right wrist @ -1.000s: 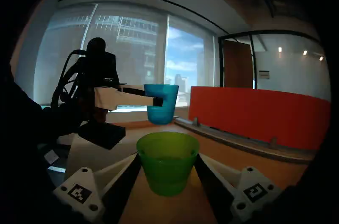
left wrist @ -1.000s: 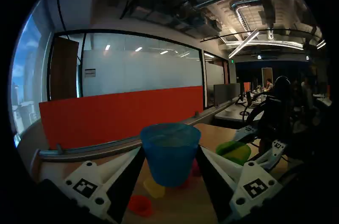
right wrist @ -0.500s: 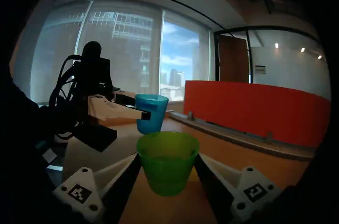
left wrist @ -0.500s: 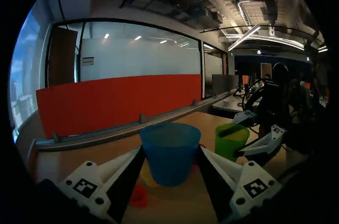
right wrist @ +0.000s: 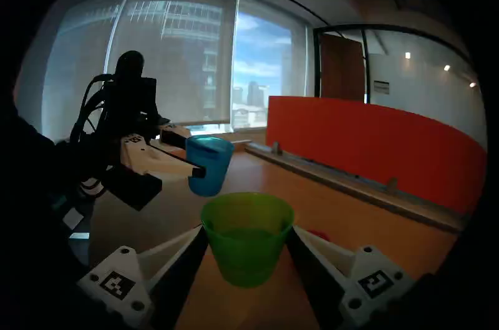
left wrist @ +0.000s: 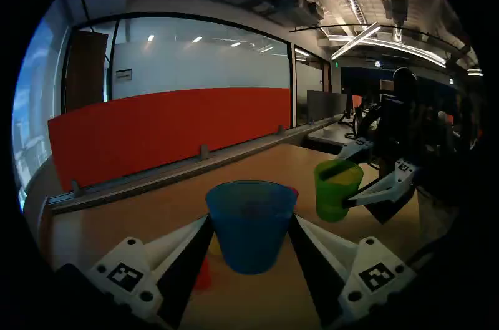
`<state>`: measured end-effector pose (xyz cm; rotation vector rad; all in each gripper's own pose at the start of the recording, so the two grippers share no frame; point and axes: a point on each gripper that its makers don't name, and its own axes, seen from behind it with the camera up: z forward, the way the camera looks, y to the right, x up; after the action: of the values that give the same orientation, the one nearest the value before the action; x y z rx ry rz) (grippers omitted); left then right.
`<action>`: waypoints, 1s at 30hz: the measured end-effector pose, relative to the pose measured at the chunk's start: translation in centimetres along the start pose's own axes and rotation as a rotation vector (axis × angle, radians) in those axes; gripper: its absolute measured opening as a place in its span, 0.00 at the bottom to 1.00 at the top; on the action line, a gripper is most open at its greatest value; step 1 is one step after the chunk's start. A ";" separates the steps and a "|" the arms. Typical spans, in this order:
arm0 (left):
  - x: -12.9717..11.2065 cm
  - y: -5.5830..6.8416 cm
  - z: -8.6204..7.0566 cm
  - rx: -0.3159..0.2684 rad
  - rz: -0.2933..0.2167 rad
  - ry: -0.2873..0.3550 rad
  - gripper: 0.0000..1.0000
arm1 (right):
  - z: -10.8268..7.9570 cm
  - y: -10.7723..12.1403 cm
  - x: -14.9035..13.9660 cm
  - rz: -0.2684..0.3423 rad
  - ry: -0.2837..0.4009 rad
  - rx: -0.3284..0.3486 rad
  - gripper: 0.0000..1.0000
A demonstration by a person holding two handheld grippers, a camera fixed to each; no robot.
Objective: Pour water
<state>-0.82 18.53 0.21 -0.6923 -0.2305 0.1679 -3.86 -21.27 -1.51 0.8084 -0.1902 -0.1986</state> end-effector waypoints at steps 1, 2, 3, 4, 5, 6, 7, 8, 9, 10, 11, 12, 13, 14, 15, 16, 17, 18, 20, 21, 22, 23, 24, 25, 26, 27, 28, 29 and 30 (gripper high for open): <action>-0.3 0.0 0.1 -0.002 0.003 -0.008 0.83 | 0.0 0.0 -0.3 -0.001 -0.010 0.002 0.87; -0.6 0.0 0.1 -0.004 0.007 -0.018 0.83 | -0.1 0.0 -0.6 -0.003 -0.021 0.004 0.87; -0.9 0.0 0.2 -0.005 0.010 -0.026 0.83 | -0.1 -0.1 -0.9 -0.003 -0.029 0.006 0.87; -1.2 0.0 0.3 -0.007 0.014 -0.034 0.83 | -0.1 -0.1 -1.1 -0.004 -0.036 0.007 0.87; -1.5 0.1 0.4 -0.009 0.018 -0.043 0.83 | -0.1 -0.1 -1.4 -0.004 -0.044 0.009 0.87; -1.7 0.1 0.5 -0.012 0.022 -0.051 0.83 | -0.1 -0.1 -1.7 -0.004 -0.050 0.009 0.87; -2.0 0.2 0.6 -0.015 0.025 -0.058 0.83 | -0.1 0.0 -1.9 -0.003 -0.056 0.010 0.87; -2.3 0.2 0.7 -0.018 0.029 -0.067 0.83 | -0.1 0.0 -2.2 -0.002 -0.063 0.011 0.87; -2.6 0.3 0.8 -0.022 0.033 -0.074 0.83 | -0.1 0.0 -2.4 0.000 -0.070 0.012 0.87; -2.9 0.4 0.9 -0.025 0.037 -0.082 0.83 | -0.1 0.1 -2.7 0.001 -0.078 0.014 0.87; -3.2 0.6 1.0 -0.029 0.041 -0.092 0.83 | -0.1 0.1 -3.0 0.003 -0.086 0.016 0.87; -3.5 0.7 1.2 -0.032 0.045 -0.100 0.83 | -0.1 0.1 -3.2 0.004 -0.094 0.018 0.87; -3.8 0.7 1.3 -0.035 0.049 -0.109 0.83 | -0.1 0.1 -3.5 0.004 -0.101 0.020 0.87; -4.1 0.9 1.4 -0.038 0.053 -0.119 0.83 | -0.1 0.2 -3.7 0.005 -0.109 0.022 0.87; -4.4 0.9 1.5 -0.040 0.057 -0.127 0.83 | -0.1 0.2 -3.9 0.004 -0.116 0.023 0.87; -4.7 0.9 1.6 -0.041 0.059 -0.136 0.83 | -0.1 0.2 -4.1 0.003 -0.122 0.024 0.87; -5.1 0.9 1.7 -0.042 0.062 -0.145 0.83 | -0.1 0.2 -4.4 0.001 -0.128 0.026 0.87; -5.4 0.9 1.8 -0.044 0.064 -0.153 0.83 | 0.0 0.2 -4.6 0.001 -0.134 0.027 0.87; -6.1 0.9 1.9 -0.046 0.066 -0.170 0.83 | 0.1 0.2 -5.0 0.002 -0.145 0.032 0.88; -6.4 0.9 2.0 -0.049 0.067 -0.179 0.83 | 0.1 0.2 -5.2 0.003 -0.151 0.034 0.88; -6.8 0.9 2.0 -0.052 0.068 -0.187 0.83 | 0.1 0.2 -5.5 0.005 -0.157 0.036 0.87; -7.1 1.0 2.0 -0.056 0.070 -0.197 0.83 | 0.2 0.2 -5.7 0.006 -0.164 0.038 0.87; -7.4 1.0 2.0 -0.059 0.073 -0.206 0.83 | 0.2 0.2 -6.0 0.008 -0.171 0.040 0.87; -7.7 1.1 2.0 -0.061 0.077 -0.215 0.83 | 0.3 0.2 -6.2 0.009 -0.178 0.042 0.87; -8.1 1.1 2.0 -0.063 0.082 -0.225 0.83 | 0.4 0.3 -6.5 0.010 -0.186 0.044 0.87; -8.4 1.2 2.1 -0.066 0.087 -0.234 0.83 | 0.4 0.3 -6.8 0.011 -0.193 0.045 0.87; -8.7 1.2 2.1 -0.068 0.093 -0.243 0.83 | 0.5 0.3 -7.1 0.012 -0.201 0.046 0.87; -9.0 1.3 2.1 -0.071 0.100 -0.253 0.83 | 0.6 0.4 -7.4 0.013 -0.209 0.047 0.87; -9.4 1.3 2.1 -0.074 0.105 -0.262 0.83 | 0.7 0.4 -7.6 0.014 -0.216 0.048 0.87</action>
<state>-10.49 18.70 -0.50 -0.7563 -0.4535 0.3533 -11.36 -19.59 -1.51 0.8332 -0.4051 -0.2693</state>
